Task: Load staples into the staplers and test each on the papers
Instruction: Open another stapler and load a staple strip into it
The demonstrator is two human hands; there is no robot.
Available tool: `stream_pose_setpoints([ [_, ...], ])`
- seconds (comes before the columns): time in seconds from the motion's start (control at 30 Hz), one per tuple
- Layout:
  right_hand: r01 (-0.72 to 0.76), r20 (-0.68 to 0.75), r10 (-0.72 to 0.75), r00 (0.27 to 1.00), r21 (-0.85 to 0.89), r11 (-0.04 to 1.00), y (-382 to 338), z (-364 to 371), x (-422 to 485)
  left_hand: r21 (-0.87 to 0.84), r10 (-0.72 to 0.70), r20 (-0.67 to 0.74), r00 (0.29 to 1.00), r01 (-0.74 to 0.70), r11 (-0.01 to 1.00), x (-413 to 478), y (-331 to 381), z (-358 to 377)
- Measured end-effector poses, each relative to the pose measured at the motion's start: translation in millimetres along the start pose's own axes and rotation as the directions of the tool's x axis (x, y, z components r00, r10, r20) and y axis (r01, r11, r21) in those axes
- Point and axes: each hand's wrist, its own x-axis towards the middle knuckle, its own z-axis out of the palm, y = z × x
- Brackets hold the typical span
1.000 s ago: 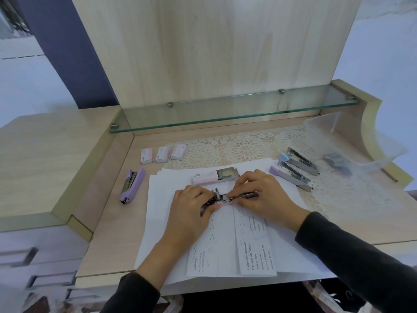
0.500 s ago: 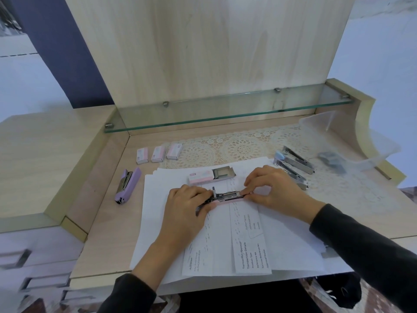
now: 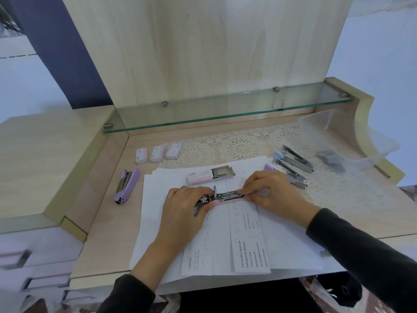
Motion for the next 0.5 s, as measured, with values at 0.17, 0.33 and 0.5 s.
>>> stream_pose_setpoints([
  [0.17, -0.042, -0.051, 0.044, 0.998, 0.044, 0.998, -0.1, 2.2, -0.7, 0.012, 0.006, 0.007, 1.0, -0.006, 1.0, 0.5, 1.3, -1.0],
  [0.33, -0.103, -0.01, 0.103, 0.995, 0.013, 0.995, -5.1, 0.4, -0.6, 0.008, 0.006, 0.009, 1.0, -0.006, 1.0, 0.1, 1.5, -1.8],
  [0.5, -0.185, 0.036, 0.183, 0.982, 0.072, 0.98, -8.9, -6.4, 7.1, -0.015, -0.036, 0.038, 0.999, 0.036, 0.999, 0.6, -0.3, -2.3],
])
